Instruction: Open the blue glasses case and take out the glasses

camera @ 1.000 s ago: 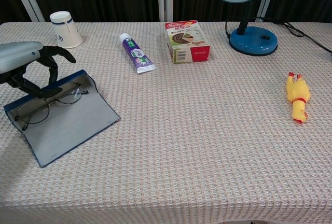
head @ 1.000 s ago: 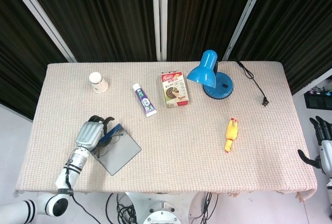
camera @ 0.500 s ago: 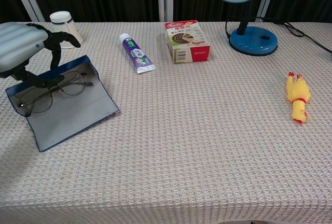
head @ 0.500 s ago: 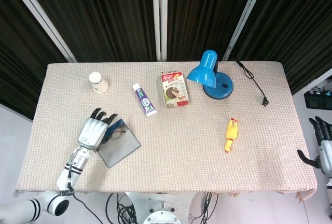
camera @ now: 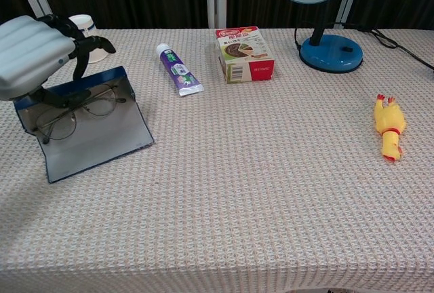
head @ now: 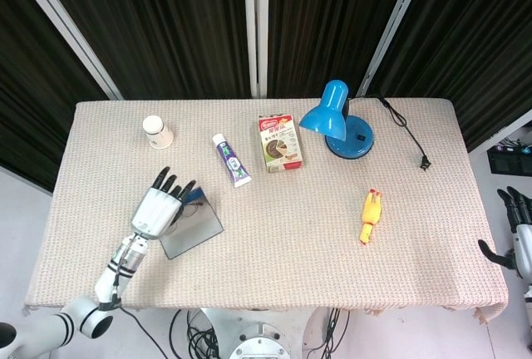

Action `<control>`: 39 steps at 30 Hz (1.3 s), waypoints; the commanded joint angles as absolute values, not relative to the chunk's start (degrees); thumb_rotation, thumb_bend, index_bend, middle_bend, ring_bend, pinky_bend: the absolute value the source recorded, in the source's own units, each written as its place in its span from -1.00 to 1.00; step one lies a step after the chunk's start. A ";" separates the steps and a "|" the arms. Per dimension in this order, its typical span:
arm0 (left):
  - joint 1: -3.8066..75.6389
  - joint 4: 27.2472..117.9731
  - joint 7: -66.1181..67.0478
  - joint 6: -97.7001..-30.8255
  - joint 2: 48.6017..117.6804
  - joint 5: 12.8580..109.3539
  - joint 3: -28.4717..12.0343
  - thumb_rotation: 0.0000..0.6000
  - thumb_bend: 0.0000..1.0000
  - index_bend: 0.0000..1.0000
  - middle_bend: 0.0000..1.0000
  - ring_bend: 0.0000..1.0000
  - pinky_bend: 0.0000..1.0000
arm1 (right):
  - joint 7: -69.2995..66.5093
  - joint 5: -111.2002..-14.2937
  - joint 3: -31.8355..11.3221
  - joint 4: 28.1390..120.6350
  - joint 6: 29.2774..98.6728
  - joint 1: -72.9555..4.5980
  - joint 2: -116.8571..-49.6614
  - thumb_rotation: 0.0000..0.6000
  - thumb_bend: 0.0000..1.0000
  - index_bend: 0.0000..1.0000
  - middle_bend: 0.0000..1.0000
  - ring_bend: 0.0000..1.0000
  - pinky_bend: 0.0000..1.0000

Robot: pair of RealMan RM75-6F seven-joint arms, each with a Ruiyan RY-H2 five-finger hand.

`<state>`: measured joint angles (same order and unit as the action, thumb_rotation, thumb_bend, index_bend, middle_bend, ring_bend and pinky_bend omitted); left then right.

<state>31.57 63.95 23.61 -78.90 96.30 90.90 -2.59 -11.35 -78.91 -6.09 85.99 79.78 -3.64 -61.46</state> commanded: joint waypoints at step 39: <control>32.37 60.75 12.74 -71.77 98.28 84.11 -7.26 1.00 -0.38 -0.85 -0.93 -0.95 -0.73 | -11.09 -78.35 -6.13 85.38 78.84 -3.91 -61.88 1.00 -0.65 -1.00 -1.00 -1.00 -1.00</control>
